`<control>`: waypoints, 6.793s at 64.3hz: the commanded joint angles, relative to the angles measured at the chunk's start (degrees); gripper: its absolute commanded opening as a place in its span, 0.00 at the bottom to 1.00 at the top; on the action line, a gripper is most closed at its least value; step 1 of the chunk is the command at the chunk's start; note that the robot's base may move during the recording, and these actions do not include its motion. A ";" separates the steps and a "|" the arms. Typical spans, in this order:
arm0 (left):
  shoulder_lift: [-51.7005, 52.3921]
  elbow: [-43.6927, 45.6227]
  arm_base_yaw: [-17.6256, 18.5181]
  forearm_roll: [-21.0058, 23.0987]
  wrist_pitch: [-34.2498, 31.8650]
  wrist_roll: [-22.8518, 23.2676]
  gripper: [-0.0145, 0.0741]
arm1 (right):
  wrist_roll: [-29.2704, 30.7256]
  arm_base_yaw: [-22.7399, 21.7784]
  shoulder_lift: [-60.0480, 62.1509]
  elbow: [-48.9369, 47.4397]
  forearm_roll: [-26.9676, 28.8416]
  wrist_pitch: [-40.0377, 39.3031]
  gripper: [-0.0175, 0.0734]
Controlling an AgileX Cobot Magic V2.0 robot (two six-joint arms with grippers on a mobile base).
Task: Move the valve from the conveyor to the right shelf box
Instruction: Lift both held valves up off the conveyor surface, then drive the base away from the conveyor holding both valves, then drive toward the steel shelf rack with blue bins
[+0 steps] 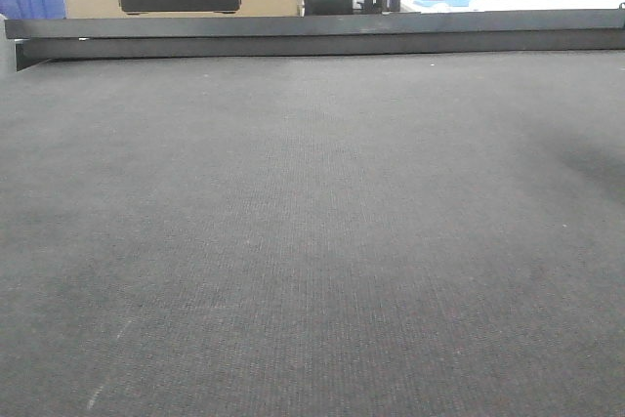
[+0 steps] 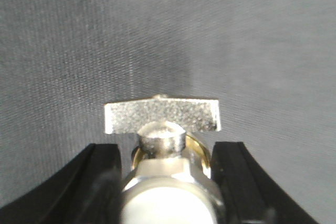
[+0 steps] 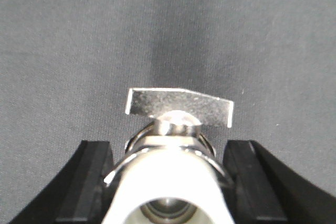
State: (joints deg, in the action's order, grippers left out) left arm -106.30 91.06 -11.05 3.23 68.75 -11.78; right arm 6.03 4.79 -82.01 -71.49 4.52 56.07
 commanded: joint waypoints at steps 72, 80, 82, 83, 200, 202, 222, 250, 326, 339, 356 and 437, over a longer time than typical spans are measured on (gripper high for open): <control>32.42 4.04 5.73 1.65 1.21 4.91 0.04 | -2.91 -0.10 13.06 -14.83 -0.16 -0.16 0.03; 32.42 4.04 5.73 1.54 1.21 4.91 0.04 | -2.91 -0.10 13.06 -14.83 -0.16 -0.26 0.03; 32.42 4.04 5.73 1.54 1.21 4.91 0.04 | -2.91 -0.10 13.06 -14.83 -0.16 -0.38 0.03; 32.42 4.04 5.73 1.54 1.21 4.91 0.04 | -2.91 -0.10 13.06 -14.83 -0.16 -0.38 0.03; 32.42 4.04 5.73 1.54 -29.12 4.91 0.04 | -2.91 -0.10 13.06 -14.83 -0.16 -8.20 0.03; 32.42 4.04 5.73 1.54 -29.12 4.91 0.04 | -2.91 -0.10 13.06 -14.83 -0.16 -8.70 0.03; 32.42 4.04 5.73 1.54 -29.12 4.91 0.04 | -2.91 -0.10 13.06 -14.83 -0.16 -10.55 0.03; 32.42 4.04 5.73 1.54 -29.12 4.91 0.04 | -2.91 -0.10 13.06 -14.83 -0.16 -10.55 0.03; 32.14 4.08 5.61 1.27 -29.73 4.91 0.04 | -2.91 -0.10 13.20 -14.83 -0.16 -10.54 0.03; 32.14 4.08 5.61 1.27 -29.73 4.91 0.04 | -2.91 -0.10 13.20 -14.83 -0.16 -10.54 0.03; 32.14 4.08 5.61 1.27 -29.73 4.91 0.04 | -2.91 -0.10 13.20 -14.83 -0.16 -10.54 0.03; 32.14 4.08 5.61 1.27 -29.73 4.91 0.04 | -2.91 -0.10 13.20 -14.83 -0.16 -10.54 0.03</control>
State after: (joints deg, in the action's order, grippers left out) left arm -74.89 94.34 -5.51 4.11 42.10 -7.26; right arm 3.05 4.79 -69.68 -85.37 4.63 49.64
